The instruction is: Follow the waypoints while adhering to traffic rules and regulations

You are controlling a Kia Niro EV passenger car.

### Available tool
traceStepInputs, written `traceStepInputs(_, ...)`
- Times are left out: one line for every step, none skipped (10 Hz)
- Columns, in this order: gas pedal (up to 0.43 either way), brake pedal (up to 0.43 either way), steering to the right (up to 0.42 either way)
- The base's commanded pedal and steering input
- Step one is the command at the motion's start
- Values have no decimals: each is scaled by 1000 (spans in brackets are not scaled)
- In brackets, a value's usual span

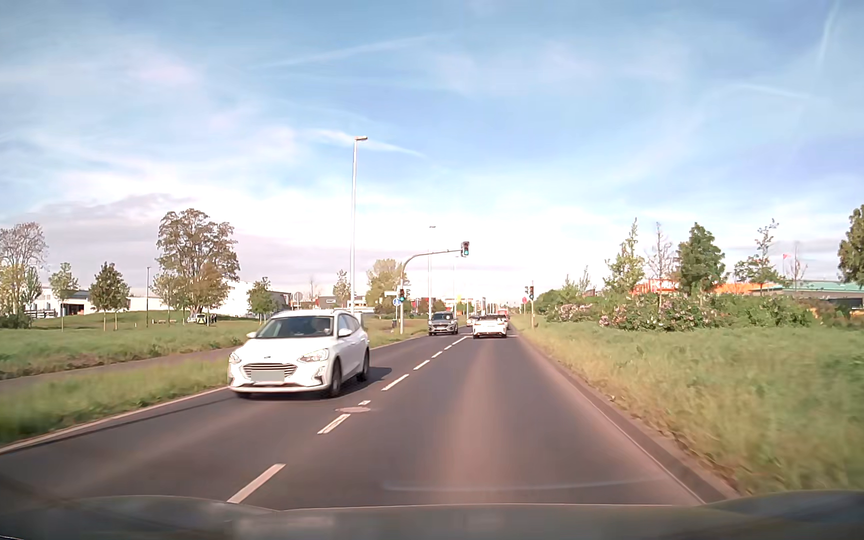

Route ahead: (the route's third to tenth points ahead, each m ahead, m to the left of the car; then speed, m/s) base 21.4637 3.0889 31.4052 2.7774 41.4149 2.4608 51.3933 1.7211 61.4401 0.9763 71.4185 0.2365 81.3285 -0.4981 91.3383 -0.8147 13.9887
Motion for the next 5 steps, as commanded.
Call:
traceStepInputs(59, 0, 20)
traceStepInputs(59, 0, 18)
traceStepInputs(59, 0, 15)
traceStepInputs(59, 0, 13)
traceStepInputs(39, 0, 10)
